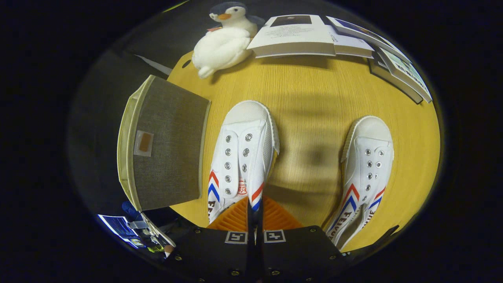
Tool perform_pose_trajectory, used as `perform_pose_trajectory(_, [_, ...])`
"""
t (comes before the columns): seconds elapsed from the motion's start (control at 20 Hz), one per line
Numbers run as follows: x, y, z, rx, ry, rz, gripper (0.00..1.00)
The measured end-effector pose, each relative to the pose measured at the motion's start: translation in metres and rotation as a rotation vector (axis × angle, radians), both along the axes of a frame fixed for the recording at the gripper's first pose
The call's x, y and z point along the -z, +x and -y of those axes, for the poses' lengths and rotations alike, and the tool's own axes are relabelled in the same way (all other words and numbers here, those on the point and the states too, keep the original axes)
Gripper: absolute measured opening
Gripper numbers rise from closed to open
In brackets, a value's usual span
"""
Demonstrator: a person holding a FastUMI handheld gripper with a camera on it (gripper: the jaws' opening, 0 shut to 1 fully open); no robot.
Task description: Open the storage box then place both shoes into the box .Put the left shoe in first, then the right shoe, with the right side of both shoes facing outward in a uniform manner.
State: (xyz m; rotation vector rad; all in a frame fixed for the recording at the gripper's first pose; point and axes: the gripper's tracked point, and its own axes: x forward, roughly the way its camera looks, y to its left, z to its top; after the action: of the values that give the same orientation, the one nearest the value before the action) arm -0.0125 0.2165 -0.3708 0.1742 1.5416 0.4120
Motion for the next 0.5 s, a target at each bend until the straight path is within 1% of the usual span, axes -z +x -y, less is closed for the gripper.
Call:
perform_pose_trajectory(0.2, [-0.038,0.010,-0.004,-0.026,-0.005,0.057,0.01])
perform_pose_trajectory(0.45, [-0.096,0.023,-0.037,-0.041,0.087,0.112,0.01])
perform_pose_trajectory(0.5, [-0.106,0.025,-0.046,-0.056,0.102,0.126,0.00])
